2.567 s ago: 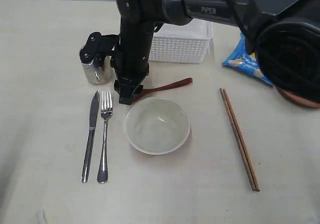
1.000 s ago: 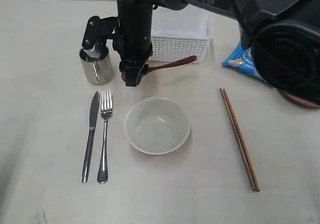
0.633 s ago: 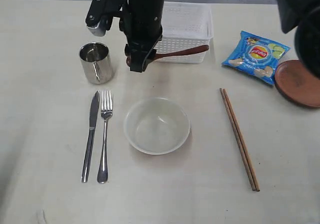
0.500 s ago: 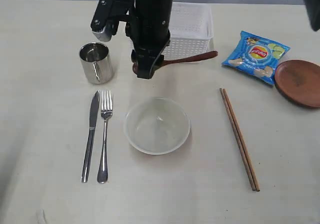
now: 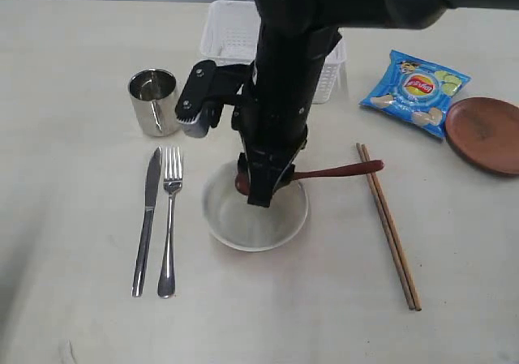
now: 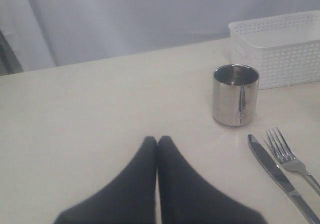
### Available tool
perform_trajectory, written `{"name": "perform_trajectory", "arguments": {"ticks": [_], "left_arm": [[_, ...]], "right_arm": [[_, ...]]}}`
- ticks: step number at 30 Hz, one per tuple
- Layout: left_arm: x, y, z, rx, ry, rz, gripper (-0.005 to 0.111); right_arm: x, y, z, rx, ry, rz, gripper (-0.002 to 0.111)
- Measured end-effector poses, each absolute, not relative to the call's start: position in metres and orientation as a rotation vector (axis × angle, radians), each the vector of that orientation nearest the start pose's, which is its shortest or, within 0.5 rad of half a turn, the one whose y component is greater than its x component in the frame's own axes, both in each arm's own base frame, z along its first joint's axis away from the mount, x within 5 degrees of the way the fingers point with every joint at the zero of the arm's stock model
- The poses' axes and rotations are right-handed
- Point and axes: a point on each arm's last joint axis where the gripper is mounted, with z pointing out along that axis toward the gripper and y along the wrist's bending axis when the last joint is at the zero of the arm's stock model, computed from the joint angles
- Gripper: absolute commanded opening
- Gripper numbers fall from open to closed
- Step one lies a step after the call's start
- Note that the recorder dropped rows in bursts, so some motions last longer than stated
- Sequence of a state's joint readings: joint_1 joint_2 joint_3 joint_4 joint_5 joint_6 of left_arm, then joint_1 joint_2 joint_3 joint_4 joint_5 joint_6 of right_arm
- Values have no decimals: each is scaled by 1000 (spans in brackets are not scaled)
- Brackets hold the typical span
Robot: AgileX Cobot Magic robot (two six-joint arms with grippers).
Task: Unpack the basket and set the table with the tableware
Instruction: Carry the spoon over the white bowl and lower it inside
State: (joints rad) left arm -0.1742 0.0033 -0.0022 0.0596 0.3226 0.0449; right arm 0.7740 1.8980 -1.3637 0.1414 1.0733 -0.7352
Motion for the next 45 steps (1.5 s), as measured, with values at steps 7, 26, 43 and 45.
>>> {"name": "perform_trajectory", "arguments": {"ticks": [7,26,43,45], "left_arm": [[54,-8,185,235,1792,-35,0],[54,-8,185,235,1792,-35,0],[54,-8,185,235,1792,-35,0],[54,-8,185,235,1792,-35,0]], "right_arm": [[239,284,187,-2091,2245,211,0],[239,284,189,-2001,2322,216,49],[245,280,199,-1876,2404,108,60],[245,280,205,-1853,2450,100,49]]}}
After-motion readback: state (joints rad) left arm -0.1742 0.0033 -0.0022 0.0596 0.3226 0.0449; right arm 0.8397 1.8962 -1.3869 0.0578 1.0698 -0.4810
